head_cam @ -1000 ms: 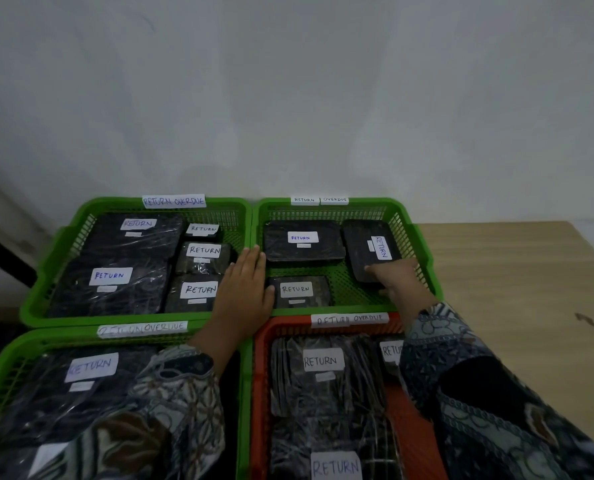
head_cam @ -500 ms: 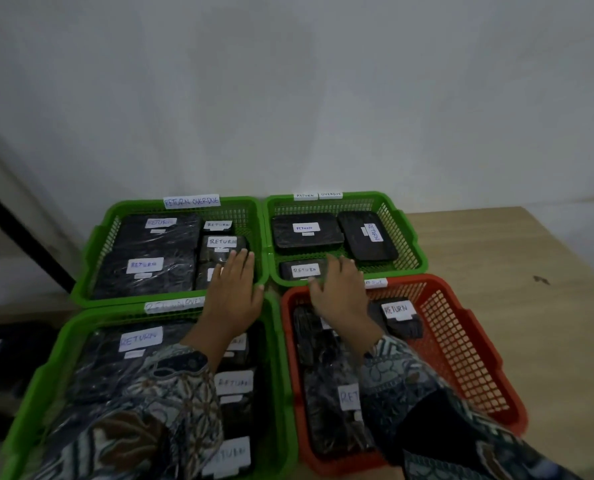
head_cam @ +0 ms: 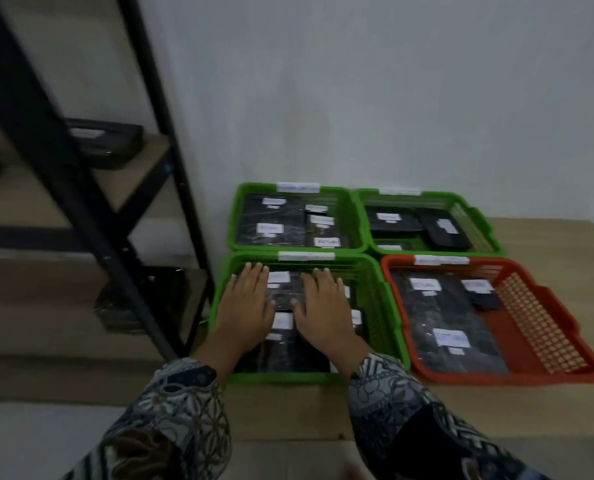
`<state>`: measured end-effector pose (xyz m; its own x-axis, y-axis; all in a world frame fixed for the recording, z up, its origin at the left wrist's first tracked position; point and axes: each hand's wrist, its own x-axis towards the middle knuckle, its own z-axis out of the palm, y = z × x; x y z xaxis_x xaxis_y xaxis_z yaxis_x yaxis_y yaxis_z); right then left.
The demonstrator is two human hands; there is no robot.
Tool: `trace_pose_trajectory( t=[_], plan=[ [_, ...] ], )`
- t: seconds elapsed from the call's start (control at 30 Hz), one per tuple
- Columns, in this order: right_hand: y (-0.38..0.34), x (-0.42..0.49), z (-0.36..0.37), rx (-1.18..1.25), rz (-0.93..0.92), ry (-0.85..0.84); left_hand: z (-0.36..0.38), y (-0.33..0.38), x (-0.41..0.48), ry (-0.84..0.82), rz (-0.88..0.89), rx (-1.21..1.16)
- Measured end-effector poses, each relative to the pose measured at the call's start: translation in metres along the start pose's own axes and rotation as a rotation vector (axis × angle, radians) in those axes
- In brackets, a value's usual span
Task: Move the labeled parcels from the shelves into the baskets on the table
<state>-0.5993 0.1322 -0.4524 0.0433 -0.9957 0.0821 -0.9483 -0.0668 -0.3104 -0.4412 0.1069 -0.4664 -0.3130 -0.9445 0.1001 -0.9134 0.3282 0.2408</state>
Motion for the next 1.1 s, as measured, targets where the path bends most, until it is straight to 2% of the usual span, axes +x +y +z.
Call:
trace_pose_trajectory(
  t=[0.23, 0.5, 0.73, 1.1],
  plan=[
    [-0.123, -0.032, 0.040, -0.014, -0.252, -0.085, -0.034, -0.084, -0.095, 0.036, -0.112, 0.014],
    [-0.245, -0.037, 0.082, 0.016, -0.517, -0.220, -0.061, -0.191, -0.180, 0.053, -0.404, 0.113],
    [-0.338, 0.007, 0.127, -0.011, -0.624, -0.280, -0.080, -0.295, -0.203, 0.113, -0.546, 0.145],
    [-0.489, 0.096, 0.196, -0.032, -0.689, -0.355, -0.103, -0.452, -0.202, 0.057, -0.725, 0.164]
  ],
)
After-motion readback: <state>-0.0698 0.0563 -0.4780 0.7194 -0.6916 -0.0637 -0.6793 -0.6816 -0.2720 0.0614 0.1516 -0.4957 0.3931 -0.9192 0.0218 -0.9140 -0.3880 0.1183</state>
